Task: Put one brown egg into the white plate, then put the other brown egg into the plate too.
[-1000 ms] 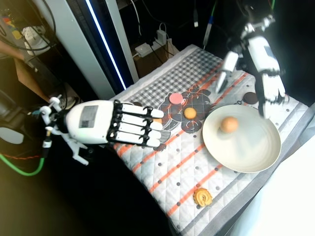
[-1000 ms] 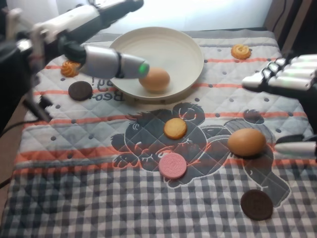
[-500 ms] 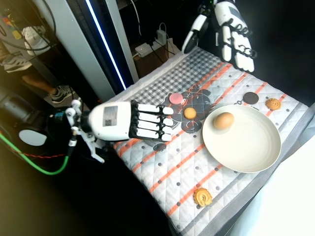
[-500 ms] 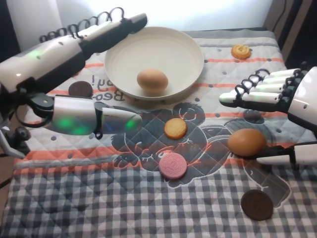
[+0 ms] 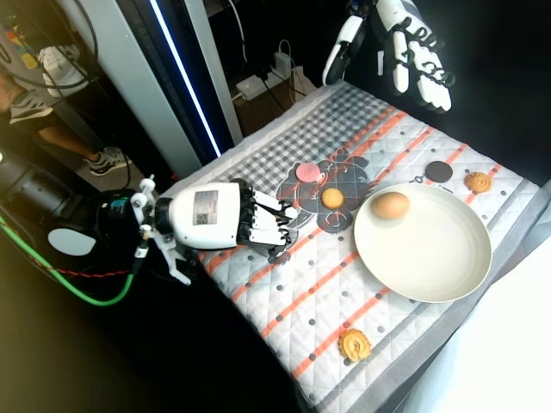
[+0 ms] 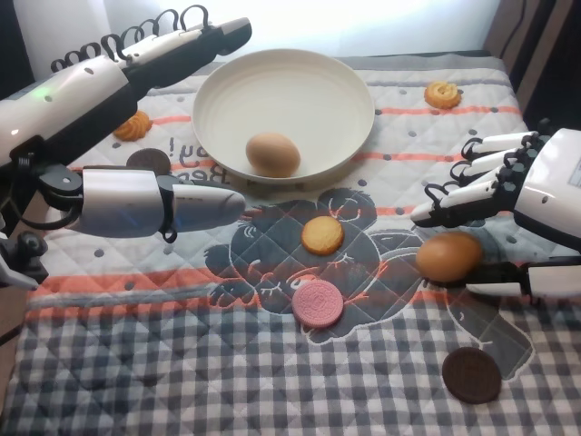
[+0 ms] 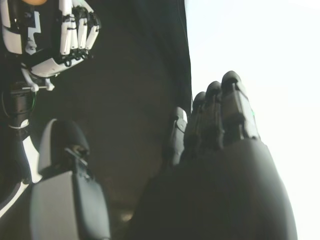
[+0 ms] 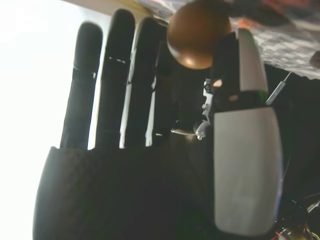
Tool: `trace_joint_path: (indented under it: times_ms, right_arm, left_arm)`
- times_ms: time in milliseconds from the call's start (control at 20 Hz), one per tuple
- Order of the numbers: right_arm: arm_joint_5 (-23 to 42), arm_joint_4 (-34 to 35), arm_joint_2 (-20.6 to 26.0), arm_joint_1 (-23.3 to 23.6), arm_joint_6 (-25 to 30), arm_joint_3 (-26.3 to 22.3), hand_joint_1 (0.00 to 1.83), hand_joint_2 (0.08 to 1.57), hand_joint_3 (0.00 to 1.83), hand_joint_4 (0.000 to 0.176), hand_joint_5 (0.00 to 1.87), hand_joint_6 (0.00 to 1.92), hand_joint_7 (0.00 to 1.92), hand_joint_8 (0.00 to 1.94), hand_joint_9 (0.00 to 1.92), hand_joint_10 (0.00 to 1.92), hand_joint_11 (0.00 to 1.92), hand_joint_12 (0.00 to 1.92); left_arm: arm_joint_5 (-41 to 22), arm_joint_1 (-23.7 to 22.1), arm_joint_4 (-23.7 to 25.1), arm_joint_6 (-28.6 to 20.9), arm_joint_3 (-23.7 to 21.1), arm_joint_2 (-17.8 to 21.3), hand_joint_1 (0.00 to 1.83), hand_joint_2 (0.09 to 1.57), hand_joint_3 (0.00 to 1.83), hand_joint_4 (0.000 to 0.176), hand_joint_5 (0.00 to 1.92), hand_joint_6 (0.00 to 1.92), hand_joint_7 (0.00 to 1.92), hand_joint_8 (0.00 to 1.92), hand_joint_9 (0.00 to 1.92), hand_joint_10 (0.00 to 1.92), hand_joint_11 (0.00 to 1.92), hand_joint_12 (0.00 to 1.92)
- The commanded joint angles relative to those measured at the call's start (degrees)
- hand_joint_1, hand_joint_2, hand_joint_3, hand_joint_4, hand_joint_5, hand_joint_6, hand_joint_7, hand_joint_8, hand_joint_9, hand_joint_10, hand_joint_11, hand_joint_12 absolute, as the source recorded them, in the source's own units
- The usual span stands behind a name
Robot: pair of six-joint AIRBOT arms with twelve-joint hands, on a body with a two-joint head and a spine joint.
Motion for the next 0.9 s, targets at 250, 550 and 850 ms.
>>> trace_joint_path:
  times_ms: [250,550,850]
  right_arm:
    - [7.08,1.5,-1.0,1.51,-0.02,1.06,1.26,1.07,0.0,0.0,1.1,0.63,1.09,0.98,1.04,0.78,0.86,1.29]
    - [6.14,1.5,-6.47,12.93,-0.02,8.92,1.27,1.07,0.0,0.0,1.04,0.82,1.12,0.81,1.03,0.71,0.85,1.04]
    - [-1.33,1.42,-15.74,22.49,-0.02,18.93,1.27,1.05,0.0,0.0,1.1,0.64,1.17,0.85,1.11,0.84,0.91,1.35]
  left_arm:
    - [-7.53,-0.3,-0.47,-0.37,-0.09,0.33,0.69,0.92,0.0,0.176,0.06,0.0,0.01,0.0,0.0,0.0,0.0,0.0]
    - [-8.2,-0.1,-0.98,-0.37,-0.09,0.31,0.69,0.92,0.0,0.176,0.08,0.01,0.01,0.0,0.0,0.0,0.0,0.0]
    - [-8.75,-0.01,-1.1,-0.37,0.02,0.29,0.7,0.92,0.0,0.169,0.11,0.0,0.05,0.0,0.0,0.0,0.0,0.0]
